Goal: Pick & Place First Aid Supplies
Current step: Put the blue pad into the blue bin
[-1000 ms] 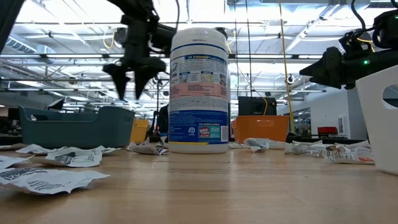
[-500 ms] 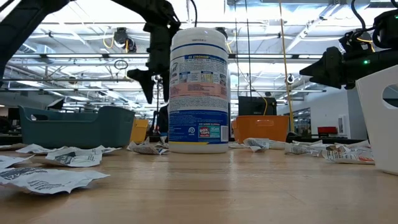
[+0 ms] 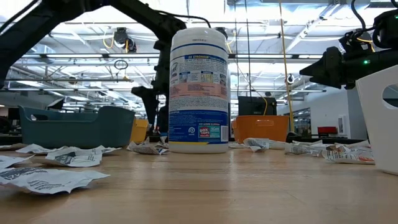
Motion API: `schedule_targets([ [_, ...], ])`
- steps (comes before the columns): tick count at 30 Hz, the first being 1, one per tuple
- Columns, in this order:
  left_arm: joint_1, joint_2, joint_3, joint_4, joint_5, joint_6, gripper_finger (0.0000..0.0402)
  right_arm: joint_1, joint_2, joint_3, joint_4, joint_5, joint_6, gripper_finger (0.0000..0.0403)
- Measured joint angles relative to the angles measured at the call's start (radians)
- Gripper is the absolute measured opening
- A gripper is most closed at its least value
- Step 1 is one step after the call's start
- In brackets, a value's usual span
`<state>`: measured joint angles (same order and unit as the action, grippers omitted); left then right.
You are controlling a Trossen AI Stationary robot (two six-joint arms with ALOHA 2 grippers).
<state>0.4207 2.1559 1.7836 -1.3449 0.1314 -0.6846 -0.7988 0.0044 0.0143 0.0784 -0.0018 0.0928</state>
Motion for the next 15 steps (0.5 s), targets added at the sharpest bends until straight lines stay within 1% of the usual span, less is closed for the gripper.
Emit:
schedule_targets([
  [9,-0.007,0.071,0.0,0.038,0.004,0.014,0.0237,0.0,0.0,0.0,0.0,0.0,0.0,0.0357],
  [15,-0.007,0.079,0.0,0.046,0.005,0.046,0.0229,0.0,0.0,0.0,0.0,0.0,0.0,0.0357],
])
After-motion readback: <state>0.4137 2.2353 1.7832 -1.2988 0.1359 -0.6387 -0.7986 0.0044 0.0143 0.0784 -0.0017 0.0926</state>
